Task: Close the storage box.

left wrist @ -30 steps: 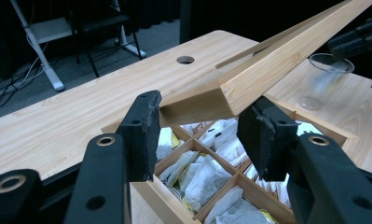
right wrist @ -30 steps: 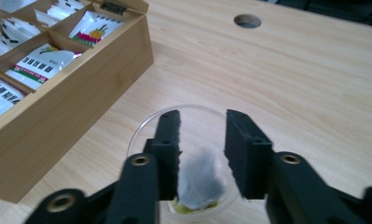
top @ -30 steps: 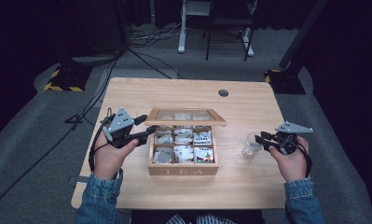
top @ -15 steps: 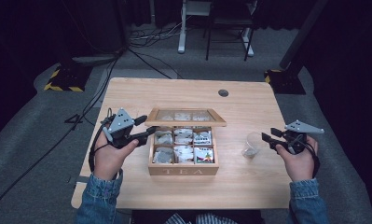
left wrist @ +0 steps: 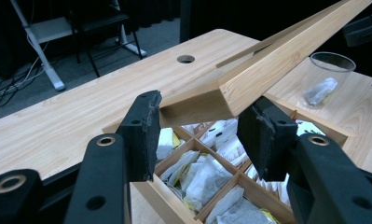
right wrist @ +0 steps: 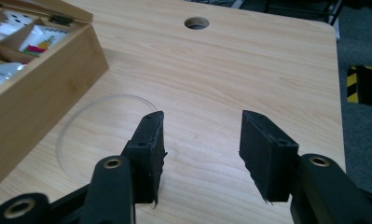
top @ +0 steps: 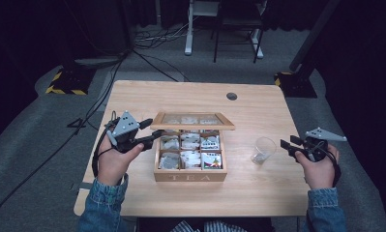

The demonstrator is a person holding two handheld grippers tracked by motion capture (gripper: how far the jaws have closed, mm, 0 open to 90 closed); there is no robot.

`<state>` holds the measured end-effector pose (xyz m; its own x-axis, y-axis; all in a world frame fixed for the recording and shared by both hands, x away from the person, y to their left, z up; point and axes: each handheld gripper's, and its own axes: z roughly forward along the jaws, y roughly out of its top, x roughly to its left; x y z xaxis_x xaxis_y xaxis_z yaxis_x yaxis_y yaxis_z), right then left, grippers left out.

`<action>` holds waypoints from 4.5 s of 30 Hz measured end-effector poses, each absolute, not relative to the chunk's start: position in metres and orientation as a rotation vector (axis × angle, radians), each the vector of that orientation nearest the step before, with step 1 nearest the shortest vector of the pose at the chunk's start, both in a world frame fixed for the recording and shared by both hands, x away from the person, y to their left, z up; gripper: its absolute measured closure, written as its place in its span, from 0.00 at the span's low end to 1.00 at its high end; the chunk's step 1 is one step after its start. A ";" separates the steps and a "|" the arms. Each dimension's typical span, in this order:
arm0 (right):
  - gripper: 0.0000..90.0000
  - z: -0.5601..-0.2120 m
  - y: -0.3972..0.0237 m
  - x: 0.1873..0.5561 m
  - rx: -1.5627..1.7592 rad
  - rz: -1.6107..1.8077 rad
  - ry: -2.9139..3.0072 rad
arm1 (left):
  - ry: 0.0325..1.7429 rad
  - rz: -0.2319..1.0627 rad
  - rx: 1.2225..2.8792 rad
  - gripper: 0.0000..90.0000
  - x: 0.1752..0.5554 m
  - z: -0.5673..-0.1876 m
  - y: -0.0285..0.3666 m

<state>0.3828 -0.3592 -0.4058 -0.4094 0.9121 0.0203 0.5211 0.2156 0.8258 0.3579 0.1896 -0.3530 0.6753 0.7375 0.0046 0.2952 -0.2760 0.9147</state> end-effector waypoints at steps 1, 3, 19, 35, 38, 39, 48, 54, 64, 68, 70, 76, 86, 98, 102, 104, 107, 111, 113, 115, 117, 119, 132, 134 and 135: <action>0.56 -0.408 -0.361 0.384 1.327 1.078 2.015 | 0.814 0.537 1.858 0.55 0.358 -0.353 0.190; 0.54 -0.412 -0.366 0.385 1.349 1.064 2.011 | 0.815 0.540 1.861 0.55 0.357 -0.353 0.189; 0.43 -0.468 -0.394 0.401 1.398 0.996 2.091 | 0.820 0.543 1.889 0.55 0.351 -0.357 0.188; 0.42 -0.495 -0.392 0.413 1.390 0.935 2.163 | 0.826 0.542 1.931 0.55 0.344 -0.363 0.186; 0.40 -0.498 -0.391 0.414 1.373 0.933 2.167 | 0.828 0.534 1.944 0.55 0.343 -0.365 0.186; 0.39 -0.498 -0.391 0.414 1.370 0.935 2.167 | 0.830 0.532 1.946 0.55 0.342 -0.366 0.186; 0.35 -0.503 -0.391 0.414 1.338 0.970 2.142 | 0.838 0.527 1.965 0.55 0.336 -0.369 0.186; 0.35 -0.503 -0.391 0.414 1.340 0.969 2.139 | 0.844 0.519 1.990 0.55 0.333 -0.372 0.185; 0.35 -0.503 -0.391 0.414 1.342 0.972 2.137 | 0.852 0.498 2.023 0.55 0.326 -0.376 0.186; 0.35 -0.503 -0.391 0.414 1.342 0.971 2.137 | 0.860 0.493 2.030 0.55 0.323 -0.381 0.184; 0.35 -0.503 -0.391 0.414 1.342 0.971 2.137 | 0.860 0.508 2.039 0.55 0.323 -0.384 0.184; 0.35 -0.503 -0.391 0.414 1.346 0.974 2.134 | 0.868 0.508 2.057 0.55 0.321 -0.390 0.182; 0.35 -0.503 -0.391 0.414 1.351 0.970 2.127 | 0.865 0.509 2.089 0.55 0.318 -0.392 0.181; 0.35 -0.503 -0.390 0.414 1.352 0.970 2.126 | 0.870 0.479 2.148 0.55 0.315 -0.397 0.179; 0.35 -0.503 -0.390 0.414 1.352 0.970 2.127 | 0.873 0.469 2.160 0.55 0.315 -0.398 0.179; 0.35 -0.503 -0.391 0.414 1.352 0.970 2.127 | 0.872 0.465 2.162 0.55 0.315 -0.399 0.179; 0.35 -0.503 -0.391 0.414 1.352 0.970 2.126 | 0.873 0.444 2.172 0.55 0.316 -0.401 0.180; 0.35 -0.503 -0.390 0.414 1.352 0.970 2.126 | 0.878 0.428 2.189 0.55 0.316 -0.403 0.179; 0.35 -0.503 -0.390 0.414 1.352 0.970 2.126 | 0.879 0.424 2.192 0.55 0.316 -0.404 0.179; 0.35 -0.503 -0.390 0.414 1.355 0.973 2.124 | 0.874 0.415 2.205 0.55 0.317 -0.404 0.179; 0.35 -0.503 -0.391 0.414 1.356 0.973 2.124 | 0.876 0.413 2.209 0.55 0.317 -0.405 0.179; 0.35 -0.503 -0.391 0.414 1.357 0.974 2.124 | 0.873 0.406 2.226 0.55 0.317 -0.406 0.179; 0.35 -0.503 -0.391 0.414 1.356 0.973 2.126 | 0.872 0.369 2.281 0.55 0.319 -0.410 0.177; 0.35 -0.503 -0.391 0.414 1.356 0.973 2.125 | 0.875 0.364 2.283 0.55 0.319 -0.411 0.177; 0.35 -0.503 -0.391 0.414 1.355 0.973 2.126 | 0.878 0.361 2.283 0.55 0.319 -0.412 0.177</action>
<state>0.4145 -0.3908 -0.5027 -0.4259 0.9047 0.0091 0.5982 0.2740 0.7531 0.3190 0.1771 -0.4116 0.7371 0.6754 0.0204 0.4943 -0.5595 0.6653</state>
